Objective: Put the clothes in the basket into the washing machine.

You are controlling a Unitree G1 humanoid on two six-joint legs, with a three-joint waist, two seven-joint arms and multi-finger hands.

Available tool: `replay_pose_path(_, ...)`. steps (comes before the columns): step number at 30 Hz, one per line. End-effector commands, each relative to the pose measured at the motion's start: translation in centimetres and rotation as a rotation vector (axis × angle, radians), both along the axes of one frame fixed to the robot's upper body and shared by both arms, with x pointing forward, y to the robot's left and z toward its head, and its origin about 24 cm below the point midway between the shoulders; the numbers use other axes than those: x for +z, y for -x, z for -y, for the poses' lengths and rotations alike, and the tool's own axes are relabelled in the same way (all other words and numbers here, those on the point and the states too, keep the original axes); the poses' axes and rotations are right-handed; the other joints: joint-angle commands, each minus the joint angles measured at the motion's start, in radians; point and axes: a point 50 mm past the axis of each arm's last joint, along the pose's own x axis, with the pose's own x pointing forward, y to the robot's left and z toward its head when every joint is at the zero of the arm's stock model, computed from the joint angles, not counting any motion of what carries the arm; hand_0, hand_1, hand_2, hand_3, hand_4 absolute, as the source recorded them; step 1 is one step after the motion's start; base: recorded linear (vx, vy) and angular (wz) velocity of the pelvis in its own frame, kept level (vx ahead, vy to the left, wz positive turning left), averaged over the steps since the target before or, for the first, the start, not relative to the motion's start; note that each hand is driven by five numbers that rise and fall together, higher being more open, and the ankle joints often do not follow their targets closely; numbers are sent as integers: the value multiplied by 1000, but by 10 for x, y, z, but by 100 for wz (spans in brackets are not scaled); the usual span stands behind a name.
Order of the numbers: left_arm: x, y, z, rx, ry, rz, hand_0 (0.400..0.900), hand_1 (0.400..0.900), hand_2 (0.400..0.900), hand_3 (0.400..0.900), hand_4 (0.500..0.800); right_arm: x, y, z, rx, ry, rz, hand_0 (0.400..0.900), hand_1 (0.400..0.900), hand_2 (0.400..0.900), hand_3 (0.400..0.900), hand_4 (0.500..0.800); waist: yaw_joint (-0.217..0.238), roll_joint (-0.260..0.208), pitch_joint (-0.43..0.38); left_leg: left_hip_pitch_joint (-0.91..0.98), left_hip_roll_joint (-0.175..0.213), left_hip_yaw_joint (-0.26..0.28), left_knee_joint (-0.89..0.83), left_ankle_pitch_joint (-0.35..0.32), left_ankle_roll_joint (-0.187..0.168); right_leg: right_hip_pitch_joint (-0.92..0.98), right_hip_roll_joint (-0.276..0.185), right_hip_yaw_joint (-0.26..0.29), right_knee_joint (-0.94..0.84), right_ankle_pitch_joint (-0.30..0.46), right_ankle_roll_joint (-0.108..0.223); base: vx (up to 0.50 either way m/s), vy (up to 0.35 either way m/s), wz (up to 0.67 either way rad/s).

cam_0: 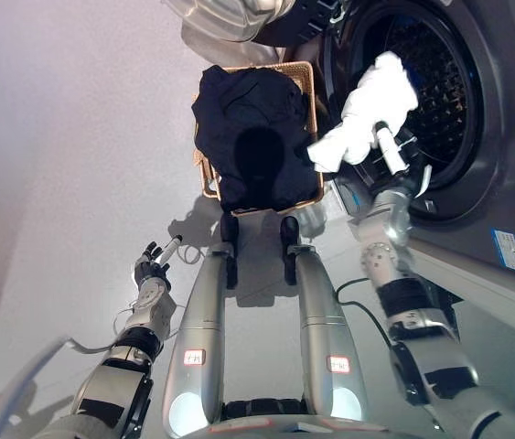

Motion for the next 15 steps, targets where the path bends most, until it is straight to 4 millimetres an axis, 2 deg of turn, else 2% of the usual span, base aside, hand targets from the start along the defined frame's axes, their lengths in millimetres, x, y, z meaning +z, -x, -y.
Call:
replay_pose_path(1,-33,36,2,34,21,-129,900,900,900,900,800,46,3,33,-159,-102,273,400,400,400,400,500,15,79,-103,-5,-40,-20,-93,-61,-41,-45,20,-2,-60,6,13,32,-2,-1)
replay_pose_path(2,-36,39,4,28,29,-135,900,900,900,900,800,57,-3,44,-237,-212,287,400,400,400,400,500,23,95,-110,3,-43,-17,-101,-60,-40,-38,18,0,-64,6,13,0,0,0)
replay_pose_path(4,-35,38,5,19,28,-130,900,900,900,900,800,64,-7,52,-272,-262,295,400,400,400,400,500,28,104,-109,10,-44,-16,-108,-58,-40,-32,18,1,-69,6,13,16,0,0)
replay_pose_path(5,-37,40,6,5,23,-135,900,900,900,900,800,74,-13,66,-324,-314,277,400,400,400,400,500,37,118,-116,15,-47,-13,-114,-56,-41,-26,17,5,-73,5,14,0,0,0)
replay_pose_path(6,-36,38,6,2,25,-130,900,900,900,900,800,77,-14,69,-324,-316,283,400,400,400,400,500,39,120,-111,16,-46,-13,-116,-55,-41,-25,17,5,-75,6,14,21,-12,4)
replay_pose_path(8,-39,43,5,-12,16,-144,900,900,900,900,800,94,-15,97,-412,-333,247,400,400,400,400,500,55,140,-121,26,-51,-8,-127,-50,-41,-21,14,9,-74,7,17,27,-13,4)
replay_pose_path(9,-38,42,7,-17,18,-139,900,900,900,900,800,97,-16,100,-415,-332,251,400,400,400,400,500,58,143,-118,27,-51,-8,-130,-49,-41,-21,14,10,-75,8,17,29,-11,4)
replay_pose_path(11,-42,47,6,-30,13,-148,900,900,900,900,800,110,-13,123,-453,-276,209,400,400,400,400,500,75,159,-125,30,-54,-4,-135,-45,-41,-18,8,11,-75,8,21,28,-17,4)
replay_pose_path(13,-43,48,7,-40,13,-150,900,900,900,900,800,116,-12,131,-450,-244,203,400,400,400,400,500,82,170,-126,33,-55,-3,-139,-44,-40,-18,7,12,-76,8,23,17,-8,1)
replay_pose_path(14,-45,51,9,-49,15,-158,900,900,900,900,800,116,-11,138,-450,-222,180,900,900,900,900,800,88,175,-128,36,-55,-2,-141,-43,-39,-17,6,13,-77,8,24,42,-11,0)
replay_pose_path(15,-48,54,9,-52,14,-171,900,900,900,900,800,119,-10,142,-448,-186,164,900,900,900,900,800,92,179,-129,38,-54,1,-142,-42,-39,-16,4,14,-76,8,25,42,-11,-2)
